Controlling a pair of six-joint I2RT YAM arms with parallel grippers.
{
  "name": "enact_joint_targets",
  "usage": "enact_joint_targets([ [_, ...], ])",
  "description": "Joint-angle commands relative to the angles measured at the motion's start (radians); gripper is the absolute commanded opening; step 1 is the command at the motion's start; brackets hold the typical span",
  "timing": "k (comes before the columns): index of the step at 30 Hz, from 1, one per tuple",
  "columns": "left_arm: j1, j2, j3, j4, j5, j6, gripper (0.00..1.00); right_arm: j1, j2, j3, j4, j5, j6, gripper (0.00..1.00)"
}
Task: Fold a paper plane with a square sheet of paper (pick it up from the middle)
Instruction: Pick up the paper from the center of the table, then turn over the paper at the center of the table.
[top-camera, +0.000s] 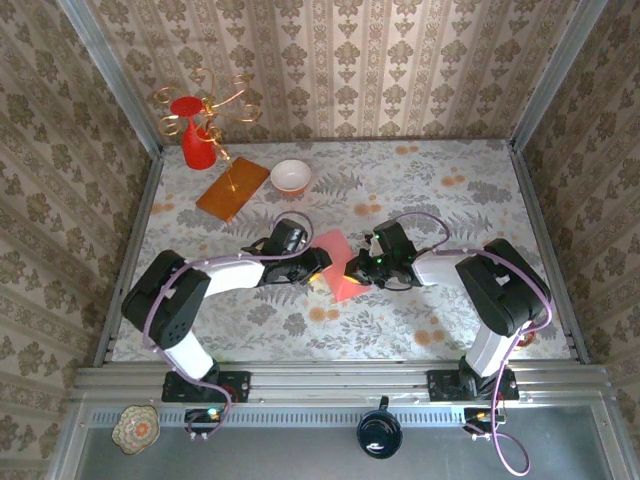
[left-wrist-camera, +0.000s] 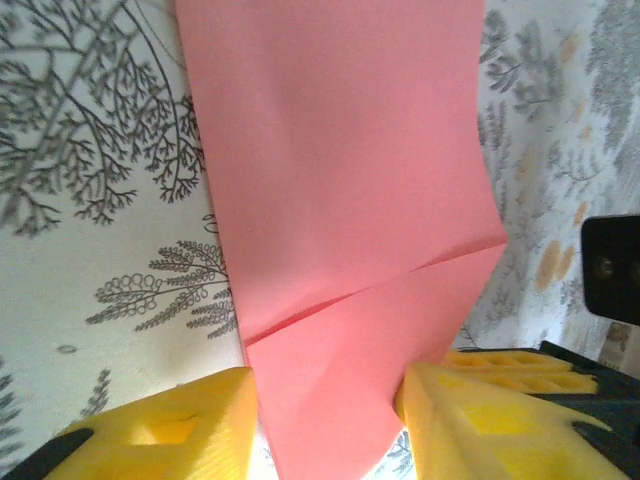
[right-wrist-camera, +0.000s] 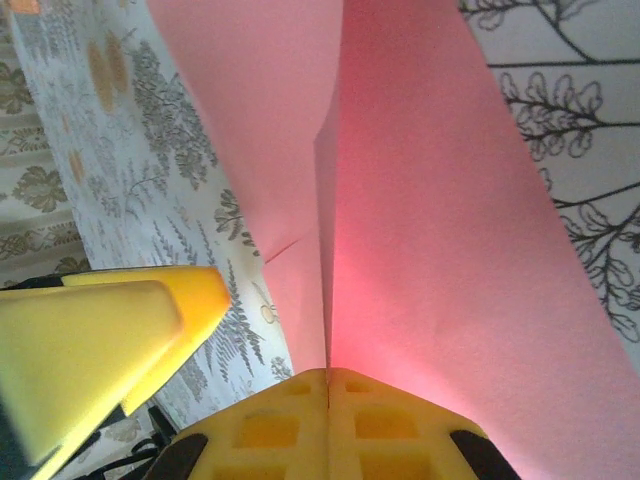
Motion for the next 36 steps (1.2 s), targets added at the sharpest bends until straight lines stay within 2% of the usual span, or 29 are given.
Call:
enact_joint_targets([
  [1, 0.018, -0.084, -0.051, -0.007, -0.038, 0.000, 0.51, -0.016, -0.061, -0.007, 0.062, 0.008, -0.020, 0.04],
  [8, 0.021, -0.243, -0.147, 0.162, -0.029, -0.057, 0.80, -0.063, -0.137, -0.003, 0.230, -0.093, 0.086, 0.04],
  [11, -0.002, -0.282, -0.158, 0.227, -0.023, -0.071, 0.88, -0.068, -0.152, -0.001, 0.302, -0.121, 0.160, 0.04],
  [17, -0.047, -0.284, -0.167, 0.392, 0.001, -0.120, 0.89, -0.068, -0.194, -0.012, 0.398, -0.147, 0.267, 0.04],
  [23, -0.062, -0.289, -0.164, 0.427, 0.006, -0.112, 0.82, -0.068, -0.231, -0.020, 0.400, -0.155, 0.295, 0.05],
  [30, -0.061, -0.324, -0.178, 0.441, 0.000, -0.110, 0.59, -0.069, -0.243, -0.053, 0.420, -0.155, 0.316, 0.05],
  [36, -0.063, -0.320, -0.187, 0.476, 0.006, -0.123, 0.47, -0.069, -0.245, -0.067, 0.423, -0.154, 0.322, 0.05],
])
